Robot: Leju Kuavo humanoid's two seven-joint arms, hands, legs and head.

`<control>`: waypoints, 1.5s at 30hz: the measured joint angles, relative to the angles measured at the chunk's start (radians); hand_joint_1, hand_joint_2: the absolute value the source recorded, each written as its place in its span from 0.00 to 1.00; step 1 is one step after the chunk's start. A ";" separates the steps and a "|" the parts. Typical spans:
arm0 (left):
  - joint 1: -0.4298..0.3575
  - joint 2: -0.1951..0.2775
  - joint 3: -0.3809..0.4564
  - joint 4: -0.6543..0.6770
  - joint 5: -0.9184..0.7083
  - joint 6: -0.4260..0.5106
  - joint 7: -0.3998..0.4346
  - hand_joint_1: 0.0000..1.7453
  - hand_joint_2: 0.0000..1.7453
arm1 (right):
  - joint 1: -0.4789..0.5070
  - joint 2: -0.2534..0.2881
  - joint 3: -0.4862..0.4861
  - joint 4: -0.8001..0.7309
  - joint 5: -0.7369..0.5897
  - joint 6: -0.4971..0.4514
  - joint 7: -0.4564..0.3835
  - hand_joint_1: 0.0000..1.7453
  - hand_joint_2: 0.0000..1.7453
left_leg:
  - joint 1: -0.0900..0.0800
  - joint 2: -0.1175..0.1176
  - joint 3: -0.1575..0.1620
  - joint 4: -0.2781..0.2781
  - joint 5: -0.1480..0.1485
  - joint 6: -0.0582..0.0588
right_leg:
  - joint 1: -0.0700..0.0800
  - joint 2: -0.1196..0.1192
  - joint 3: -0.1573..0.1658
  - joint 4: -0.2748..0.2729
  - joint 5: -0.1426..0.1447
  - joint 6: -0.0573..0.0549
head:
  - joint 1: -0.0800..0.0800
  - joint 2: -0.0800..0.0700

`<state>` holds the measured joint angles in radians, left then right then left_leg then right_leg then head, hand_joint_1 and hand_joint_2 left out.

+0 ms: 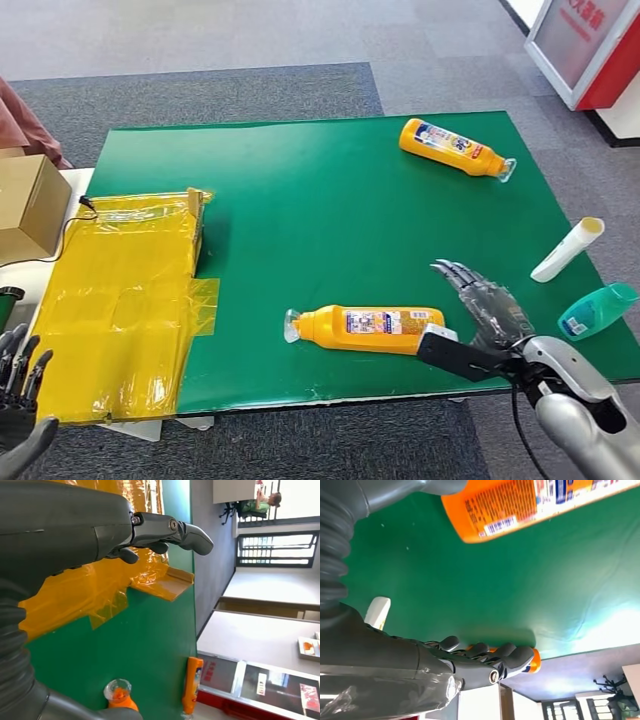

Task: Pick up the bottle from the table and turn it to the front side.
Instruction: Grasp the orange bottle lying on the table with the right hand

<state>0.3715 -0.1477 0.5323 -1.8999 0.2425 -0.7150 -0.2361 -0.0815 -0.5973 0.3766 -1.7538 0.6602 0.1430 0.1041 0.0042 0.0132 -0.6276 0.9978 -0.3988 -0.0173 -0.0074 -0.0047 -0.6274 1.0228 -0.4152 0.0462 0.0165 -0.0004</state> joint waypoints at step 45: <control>-0.021 0.150 -0.255 -0.004 -0.043 0.189 -0.101 0.00 1.00 | -0.209 0.197 0.132 0.478 0.028 0.001 -0.014 0.00 1.00 | 0.000 0.000 0.000 0.000 0.001 0.000 | 0.000 0.000 0.000 0.000 0.000 0.000 | 0.000 0.000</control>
<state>0.3505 0.0023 0.2774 -1.9039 0.1999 -0.5259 -0.3368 -0.2902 -0.3999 0.5082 -1.2754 0.6879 0.1439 0.0900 0.0043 0.0133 -0.6273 0.9978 -0.3974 -0.0178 -0.0074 -0.0046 -0.6273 1.0228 -0.4148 0.0462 0.0163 -0.0004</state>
